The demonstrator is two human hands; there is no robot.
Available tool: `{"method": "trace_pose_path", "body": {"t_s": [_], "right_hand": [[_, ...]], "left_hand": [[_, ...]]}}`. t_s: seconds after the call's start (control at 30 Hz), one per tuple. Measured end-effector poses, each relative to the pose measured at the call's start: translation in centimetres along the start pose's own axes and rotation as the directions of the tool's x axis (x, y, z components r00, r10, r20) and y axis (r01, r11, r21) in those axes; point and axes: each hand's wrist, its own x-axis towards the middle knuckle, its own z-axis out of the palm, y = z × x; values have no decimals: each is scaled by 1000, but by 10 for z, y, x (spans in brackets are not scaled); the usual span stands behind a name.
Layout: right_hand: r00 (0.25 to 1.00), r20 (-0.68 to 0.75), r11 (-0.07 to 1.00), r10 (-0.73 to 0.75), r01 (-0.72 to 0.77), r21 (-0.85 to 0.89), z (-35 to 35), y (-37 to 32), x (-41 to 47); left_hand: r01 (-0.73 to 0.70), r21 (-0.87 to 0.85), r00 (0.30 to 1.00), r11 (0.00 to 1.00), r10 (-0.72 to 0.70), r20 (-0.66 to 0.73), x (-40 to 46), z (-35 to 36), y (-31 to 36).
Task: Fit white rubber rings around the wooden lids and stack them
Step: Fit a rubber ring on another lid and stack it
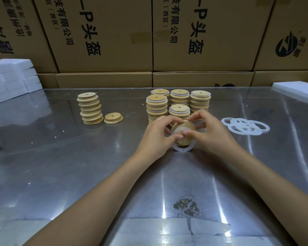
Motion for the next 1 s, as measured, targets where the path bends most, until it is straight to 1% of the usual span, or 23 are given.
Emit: {"method": "trace_pose_path", "body": {"t_s": [0.17, 0.33, 0.53, 0.63, 0.7, 0.8, 1.0], "right_hand": [[997, -30, 997, -71, 71, 22, 3, -5, -4], [994, -72, 988, -87, 95, 120, 5, -9, -5], [996, -80, 963, 35, -13, 269, 9, -6, -6], [987, -52, 899, 151, -116, 423, 9, -8, -6], [975, -17, 849, 222, -185, 495, 9, -10, -6], [963, 7, 813, 270, -232, 534, 8, -12, -8], [954, 28, 805, 299, -268, 530, 8, -15, -8]], "left_hand": [[-5, -42, 994, 999, 1, -114, 1, 0, -1], [13, -105, 986, 994, -30, -163, 3, -1, -2], [91, -209, 977, 974, -128, -169, 3, -1, -4], [145, -262, 968, 954, -191, -161, 4, -2, -5], [177, -298, 962, 938, -230, -150, 4, -2, -4], [216, -334, 953, 918, -273, -134, 4, -2, -4], [237, -367, 949, 900, -295, -110, 3, -3, -3]]}}
